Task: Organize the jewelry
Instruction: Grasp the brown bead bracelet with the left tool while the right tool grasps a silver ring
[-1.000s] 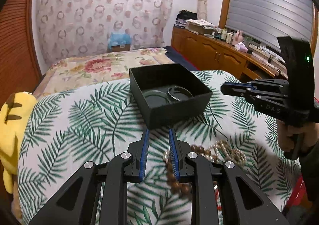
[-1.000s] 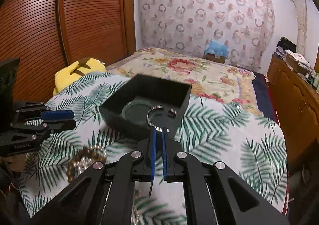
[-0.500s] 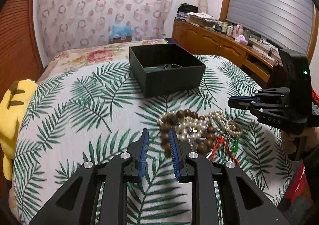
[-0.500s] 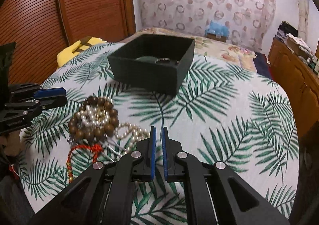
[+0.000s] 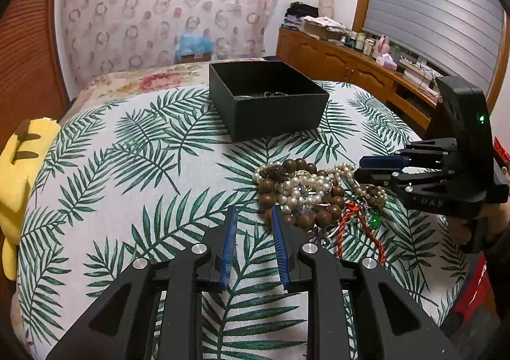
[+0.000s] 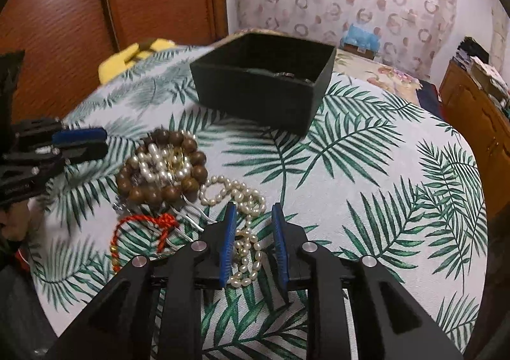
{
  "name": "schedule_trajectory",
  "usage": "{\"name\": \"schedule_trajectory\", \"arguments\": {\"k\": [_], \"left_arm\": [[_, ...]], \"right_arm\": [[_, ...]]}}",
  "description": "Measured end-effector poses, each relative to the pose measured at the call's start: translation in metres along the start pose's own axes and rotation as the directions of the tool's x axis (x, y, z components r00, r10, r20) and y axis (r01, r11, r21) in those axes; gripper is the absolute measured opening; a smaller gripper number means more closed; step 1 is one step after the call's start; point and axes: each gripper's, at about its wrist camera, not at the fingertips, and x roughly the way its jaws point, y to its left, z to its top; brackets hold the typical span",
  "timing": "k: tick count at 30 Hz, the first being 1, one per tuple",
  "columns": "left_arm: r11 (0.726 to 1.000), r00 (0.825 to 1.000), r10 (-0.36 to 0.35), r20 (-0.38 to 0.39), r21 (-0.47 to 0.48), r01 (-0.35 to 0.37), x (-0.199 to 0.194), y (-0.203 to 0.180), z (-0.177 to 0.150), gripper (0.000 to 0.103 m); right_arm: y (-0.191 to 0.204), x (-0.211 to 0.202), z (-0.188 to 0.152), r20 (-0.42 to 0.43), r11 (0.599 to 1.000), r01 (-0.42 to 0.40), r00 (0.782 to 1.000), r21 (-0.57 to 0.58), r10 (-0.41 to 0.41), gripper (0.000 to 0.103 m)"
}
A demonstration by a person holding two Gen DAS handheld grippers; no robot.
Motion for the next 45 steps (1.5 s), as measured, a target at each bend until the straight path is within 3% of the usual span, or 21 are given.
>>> {"name": "schedule_trajectory", "arguments": {"k": [10,16,17,34,45], "left_arm": [[1.0,1.0,-0.012,-0.017,-0.012,0.012,0.008,0.001,-0.003,0.028],[1.0,0.999,-0.018,-0.036,-0.019,0.017,0.015,0.003,-0.001,0.028],[1.0,0.999,-0.018,-0.04,-0.019,0.018,0.017,0.003,-0.001,0.028],[0.999,0.998,-0.034,-0.044,-0.02,0.033,0.026,0.005,0.012,0.028],[0.997,0.992,-0.074,-0.1,-0.025,0.072,0.05,0.009,0.02,0.029]], "right_arm": [[-0.007,0.006,0.006,-0.013,1.0,0.02,1.0,-0.008,-0.02,0.013],[-0.014,-0.008,0.004,0.048,0.999,0.036,0.998,0.019,-0.037,0.011],[-0.015,-0.012,0.005,0.06,0.999,0.036,0.997,0.021,-0.037,0.006],[-0.014,-0.049,0.023,0.157,0.996,0.085,0.984,-0.013,-0.082,0.006],[-0.008,-0.072,0.033,0.214,0.995,0.094,0.973,-0.03,-0.086,0.006]]}}
